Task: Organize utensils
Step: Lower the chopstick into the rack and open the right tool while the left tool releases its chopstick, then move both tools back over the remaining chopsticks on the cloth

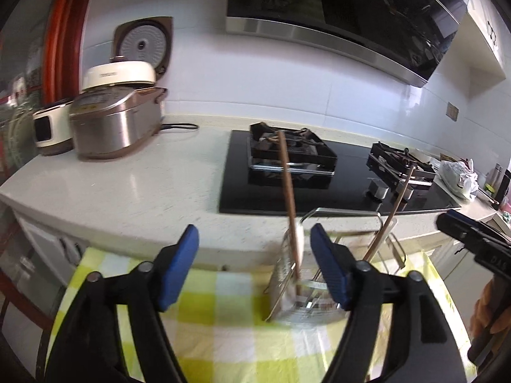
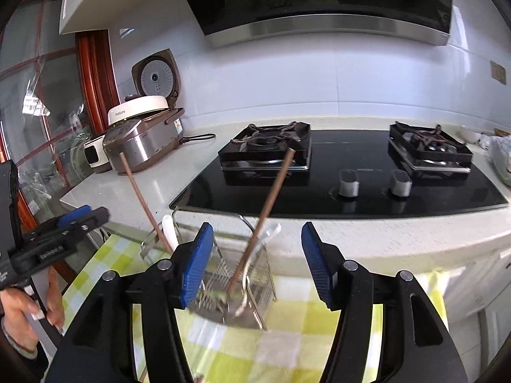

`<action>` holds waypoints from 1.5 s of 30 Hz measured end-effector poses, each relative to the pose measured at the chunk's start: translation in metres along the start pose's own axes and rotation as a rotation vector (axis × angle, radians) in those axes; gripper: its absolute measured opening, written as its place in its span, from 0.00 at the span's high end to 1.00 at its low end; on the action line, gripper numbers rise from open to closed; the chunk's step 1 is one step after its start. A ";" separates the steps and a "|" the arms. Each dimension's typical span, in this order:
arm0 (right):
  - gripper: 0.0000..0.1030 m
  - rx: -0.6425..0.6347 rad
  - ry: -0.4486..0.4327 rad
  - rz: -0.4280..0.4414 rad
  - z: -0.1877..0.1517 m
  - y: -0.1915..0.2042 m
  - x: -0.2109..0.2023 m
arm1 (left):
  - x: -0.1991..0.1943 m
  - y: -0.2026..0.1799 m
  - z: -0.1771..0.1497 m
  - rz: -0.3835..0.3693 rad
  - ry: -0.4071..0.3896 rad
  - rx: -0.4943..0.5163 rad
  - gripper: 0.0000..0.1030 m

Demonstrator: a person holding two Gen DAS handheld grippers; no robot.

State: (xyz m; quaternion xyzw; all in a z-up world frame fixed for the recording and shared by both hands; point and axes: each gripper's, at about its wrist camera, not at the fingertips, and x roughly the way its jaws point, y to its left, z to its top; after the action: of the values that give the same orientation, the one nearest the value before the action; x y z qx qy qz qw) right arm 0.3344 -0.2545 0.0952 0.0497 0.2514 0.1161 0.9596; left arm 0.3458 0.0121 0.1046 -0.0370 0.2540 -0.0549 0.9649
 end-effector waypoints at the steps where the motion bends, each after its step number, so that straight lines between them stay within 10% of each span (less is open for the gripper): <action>1: 0.46 0.007 0.000 -0.006 -0.005 -0.002 -0.007 | -0.008 0.003 -0.006 0.009 0.004 -0.004 0.27; 9: 0.41 0.032 0.055 -0.063 -0.066 -0.011 -0.043 | -0.059 0.014 -0.069 0.068 0.045 0.048 0.05; 28: 0.36 0.051 0.281 -0.080 -0.222 0.042 -0.061 | -0.093 0.029 -0.231 -0.020 0.305 -0.108 0.05; 42: 0.36 -0.036 0.397 -0.168 -0.239 0.075 -0.020 | -0.093 0.039 -0.243 -0.036 0.322 -0.092 0.05; 45: 0.48 -0.065 0.390 -0.161 -0.239 0.080 -0.020 | -0.089 0.039 -0.243 -0.039 0.330 -0.096 0.05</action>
State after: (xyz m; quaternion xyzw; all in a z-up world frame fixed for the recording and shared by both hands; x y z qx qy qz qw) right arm 0.1835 -0.1730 -0.0911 -0.0250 0.4318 0.0543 0.9000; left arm 0.1517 0.0517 -0.0667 -0.0787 0.4107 -0.0664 0.9059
